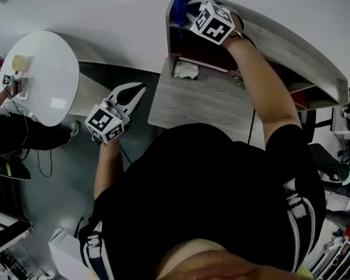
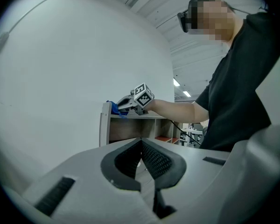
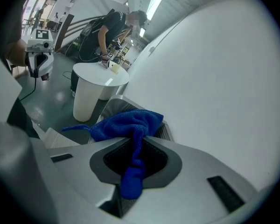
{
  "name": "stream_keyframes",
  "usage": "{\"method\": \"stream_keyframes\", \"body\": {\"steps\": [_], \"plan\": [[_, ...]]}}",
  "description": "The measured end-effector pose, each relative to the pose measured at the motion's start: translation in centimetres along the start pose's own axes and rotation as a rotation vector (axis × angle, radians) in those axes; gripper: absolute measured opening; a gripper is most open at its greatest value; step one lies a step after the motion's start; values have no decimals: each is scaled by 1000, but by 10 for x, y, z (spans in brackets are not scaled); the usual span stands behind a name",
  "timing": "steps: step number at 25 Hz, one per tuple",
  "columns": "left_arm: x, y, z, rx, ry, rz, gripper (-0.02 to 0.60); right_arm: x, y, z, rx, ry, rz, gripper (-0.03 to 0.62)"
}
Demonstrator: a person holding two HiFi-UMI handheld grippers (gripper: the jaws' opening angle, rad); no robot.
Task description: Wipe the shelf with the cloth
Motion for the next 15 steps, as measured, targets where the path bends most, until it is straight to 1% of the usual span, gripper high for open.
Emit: {"method": "stream_keyframes", "body": {"steps": [9, 12, 15], "plan": [[3, 1, 3, -2, 8, 9, 17, -1, 2, -1, 11, 19, 4, 54], [-1, 1, 1, -19, 16, 15, 17, -2, 2, -1, 11, 21, 1, 54], [-4, 1, 0, -21, 14, 22, 17, 0, 3, 1, 10, 21, 1, 54]]}}
Point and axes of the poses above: the fingertips, and each gripper's own axes: x backward along the fingers, y to its left, z out of its underside, the point moved 6 cm from there along x, backward along the fingers, and after that the axes turned 11 degrees about y, right-handed, at the moved point
